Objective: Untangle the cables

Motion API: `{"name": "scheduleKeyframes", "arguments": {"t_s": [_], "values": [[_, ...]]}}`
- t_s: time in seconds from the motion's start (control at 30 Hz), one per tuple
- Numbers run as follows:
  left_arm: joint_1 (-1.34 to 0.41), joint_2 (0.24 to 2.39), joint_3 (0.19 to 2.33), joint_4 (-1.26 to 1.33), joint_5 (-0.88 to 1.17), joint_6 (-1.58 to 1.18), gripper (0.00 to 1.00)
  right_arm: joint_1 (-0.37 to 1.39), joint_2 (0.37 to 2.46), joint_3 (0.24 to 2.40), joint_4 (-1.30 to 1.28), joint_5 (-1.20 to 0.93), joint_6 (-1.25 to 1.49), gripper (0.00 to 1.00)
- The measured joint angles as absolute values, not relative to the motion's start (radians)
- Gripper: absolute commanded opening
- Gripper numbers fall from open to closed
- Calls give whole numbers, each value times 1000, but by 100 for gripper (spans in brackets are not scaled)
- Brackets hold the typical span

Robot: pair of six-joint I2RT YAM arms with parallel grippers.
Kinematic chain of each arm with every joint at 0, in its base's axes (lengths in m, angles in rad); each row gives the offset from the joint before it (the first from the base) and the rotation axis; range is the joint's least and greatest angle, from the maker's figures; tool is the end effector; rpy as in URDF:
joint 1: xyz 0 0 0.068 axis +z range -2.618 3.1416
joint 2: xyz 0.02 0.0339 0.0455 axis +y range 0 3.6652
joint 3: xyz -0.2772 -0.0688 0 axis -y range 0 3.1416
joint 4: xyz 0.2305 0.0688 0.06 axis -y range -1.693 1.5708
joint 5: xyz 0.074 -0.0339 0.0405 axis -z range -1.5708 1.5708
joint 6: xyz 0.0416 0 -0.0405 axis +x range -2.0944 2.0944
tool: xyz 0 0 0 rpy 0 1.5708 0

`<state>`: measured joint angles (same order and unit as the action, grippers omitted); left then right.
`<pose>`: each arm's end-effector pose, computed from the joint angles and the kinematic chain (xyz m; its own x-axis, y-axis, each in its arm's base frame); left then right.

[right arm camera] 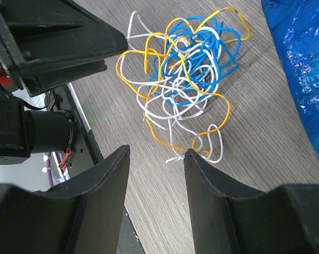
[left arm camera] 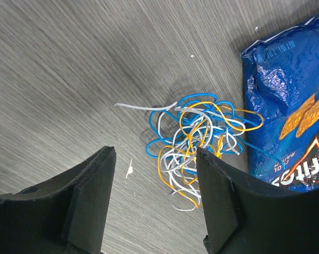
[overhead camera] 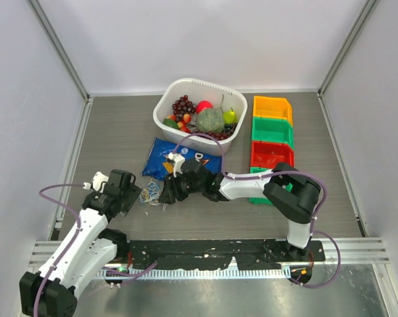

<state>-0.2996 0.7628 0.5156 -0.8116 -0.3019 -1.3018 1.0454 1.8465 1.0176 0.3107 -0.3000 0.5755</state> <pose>0.1121 -0.0217 0.2077 -0.3588 -0.8525 -0.3801 -0.7651 0.5019 -0.4034 0.1871 0.3472 0.1945 -0.7283 -0.2196 -0.6491 -0.6662 0.4489 0.5956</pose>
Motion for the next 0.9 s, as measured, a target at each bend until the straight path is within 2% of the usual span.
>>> {"name": "scheduleKeyframes", "arguments": {"t_s": [0.23,0.33,0.43,0.57,0.63,0.7,0.83,0.9], "values": [[-300,631,517,-850,-341,-1304,77,1045,1853,1021,316,-306,580,50],[-300,635,522,-849,-350,-1305,77,1045,1859,1023,318,-309,582,50],[-300,693,522,-842,-351,-1305,71,1045,1860,1023,318,-310,582,51],[-300,788,522,-812,-347,-1307,47,1045,1868,1033,321,-316,586,51],[-300,837,522,-794,-346,-1309,28,1047,1875,1040,321,-318,586,51],[-300,849,521,-786,-347,-1309,15,1048,1882,1048,318,-318,585,52],[-300,805,521,-786,-350,-1305,0,1061,1917,1090,310,-310,573,55],[-300,751,521,-792,-355,-1302,0,1072,1939,1113,305,-288,558,55]]}}
